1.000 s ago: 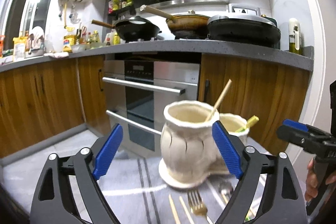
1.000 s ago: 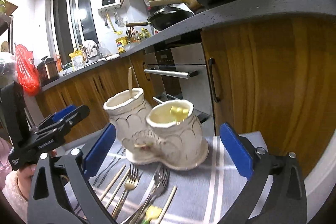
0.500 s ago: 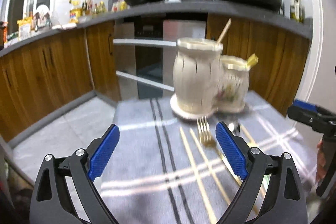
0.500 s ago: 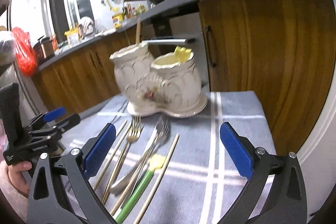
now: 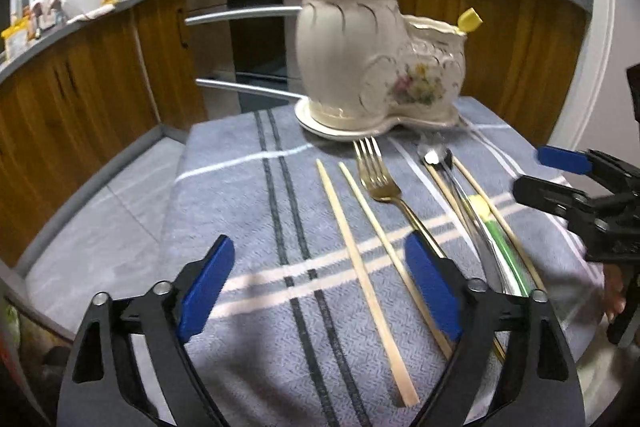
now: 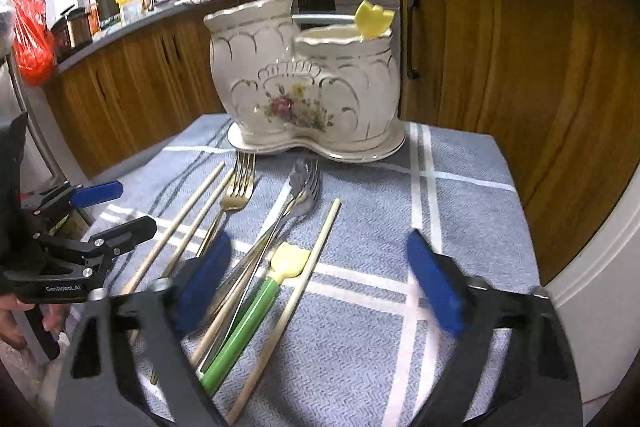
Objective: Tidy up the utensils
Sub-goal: 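Move both open tools back down to the utensils on the cloth, then grasp a silver spoon with the right tool while the left grasps another chopstick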
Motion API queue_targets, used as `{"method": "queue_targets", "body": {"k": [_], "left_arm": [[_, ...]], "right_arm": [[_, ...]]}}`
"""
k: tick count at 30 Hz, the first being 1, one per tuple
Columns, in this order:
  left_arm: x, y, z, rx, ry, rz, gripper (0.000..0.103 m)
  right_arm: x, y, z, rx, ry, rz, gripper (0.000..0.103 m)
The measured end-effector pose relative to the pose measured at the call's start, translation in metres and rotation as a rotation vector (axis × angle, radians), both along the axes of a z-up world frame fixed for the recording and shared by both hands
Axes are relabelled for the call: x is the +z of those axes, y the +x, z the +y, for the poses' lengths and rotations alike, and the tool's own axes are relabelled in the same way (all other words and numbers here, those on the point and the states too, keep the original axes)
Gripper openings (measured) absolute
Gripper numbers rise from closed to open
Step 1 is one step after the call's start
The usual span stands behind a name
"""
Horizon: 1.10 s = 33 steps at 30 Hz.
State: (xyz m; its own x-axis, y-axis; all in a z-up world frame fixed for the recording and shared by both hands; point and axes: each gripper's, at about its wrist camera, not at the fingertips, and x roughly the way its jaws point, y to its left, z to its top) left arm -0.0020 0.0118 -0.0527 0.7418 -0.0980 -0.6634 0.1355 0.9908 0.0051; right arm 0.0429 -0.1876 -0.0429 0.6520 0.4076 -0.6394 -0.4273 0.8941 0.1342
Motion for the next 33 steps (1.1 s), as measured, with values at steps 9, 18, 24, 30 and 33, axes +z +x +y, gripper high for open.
{"method": "queue_targets", "body": {"k": [9,18,24,30,33], "left_arm": [[-0.006,0.008,-0.010,-0.060,-0.005,0.045,0.055],[-0.007,0.013,-0.008,-0.066,-0.011,0.064,0.041],[-0.011,0.017,-0.013,-0.076,-0.010,0.081,0.035],[-0.013,0.024,-0.018,-0.068,-0.009,0.102,0.030],[-0.013,0.030,-0.019,-0.059,0.015,0.110,0.025]], "right_arm": [[-0.008,0.020,0.021,0.043,0.000,0.059,0.033],[-0.014,0.022,0.035,0.083,-0.007,0.129,0.017],[-0.014,0.027,0.024,0.071,0.055,0.165,0.014],[-0.023,0.041,0.018,0.077,0.171,0.266,0.013],[-0.022,0.041,0.012,0.069,0.207,0.278,0.010]]}}
